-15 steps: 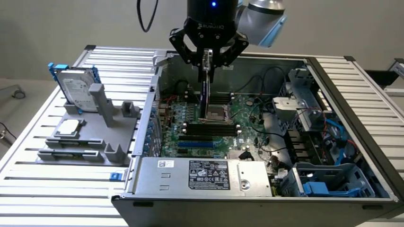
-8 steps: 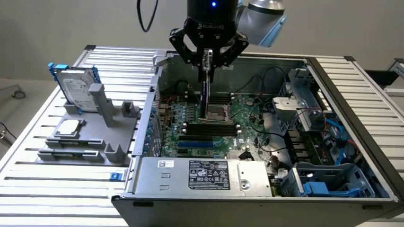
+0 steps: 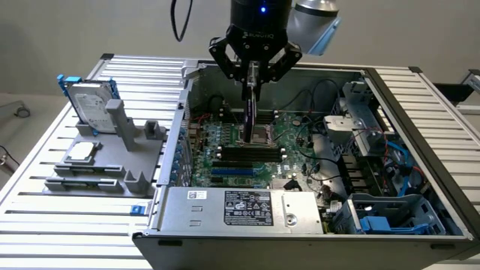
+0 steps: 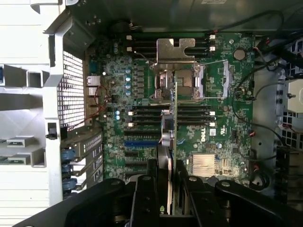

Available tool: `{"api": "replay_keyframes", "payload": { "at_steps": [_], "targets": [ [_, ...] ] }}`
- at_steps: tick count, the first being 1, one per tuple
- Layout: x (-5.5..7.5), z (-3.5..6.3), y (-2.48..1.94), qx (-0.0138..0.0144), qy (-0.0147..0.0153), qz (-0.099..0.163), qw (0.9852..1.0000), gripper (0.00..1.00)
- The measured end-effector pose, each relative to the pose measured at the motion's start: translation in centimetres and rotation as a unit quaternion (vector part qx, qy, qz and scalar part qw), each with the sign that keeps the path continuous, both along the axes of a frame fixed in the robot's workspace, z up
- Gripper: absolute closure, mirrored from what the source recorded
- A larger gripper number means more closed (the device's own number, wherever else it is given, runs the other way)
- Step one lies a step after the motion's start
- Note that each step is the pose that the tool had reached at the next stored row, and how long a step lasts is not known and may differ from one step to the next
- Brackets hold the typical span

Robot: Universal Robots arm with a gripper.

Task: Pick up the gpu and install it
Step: 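Insert the gpu into the slot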

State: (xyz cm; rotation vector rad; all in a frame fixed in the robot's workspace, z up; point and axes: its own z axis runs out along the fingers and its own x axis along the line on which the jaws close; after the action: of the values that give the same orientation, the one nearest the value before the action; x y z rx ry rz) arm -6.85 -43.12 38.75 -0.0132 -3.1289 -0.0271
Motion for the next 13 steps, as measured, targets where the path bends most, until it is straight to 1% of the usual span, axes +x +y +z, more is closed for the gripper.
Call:
{"api": "replay_keyframes", "payload": {
  "at_steps": [3,5,9,13],
  "targets": [
    [0.0,-0.45,0.0,-0.0003,0.0,0.024,0.9997,0.74],
    [0.0,-0.75,0.0,-0.0005,0.0,0.042,0.9991,0.74],
    [0.0,-1.29,0.0,-0.0006,-0.0001,0.076,0.9971,0.74],
    [0.0,-1.51,0.0,-0.0008,-0.0004,0.101,0.9949,0.74]
  ]
}}
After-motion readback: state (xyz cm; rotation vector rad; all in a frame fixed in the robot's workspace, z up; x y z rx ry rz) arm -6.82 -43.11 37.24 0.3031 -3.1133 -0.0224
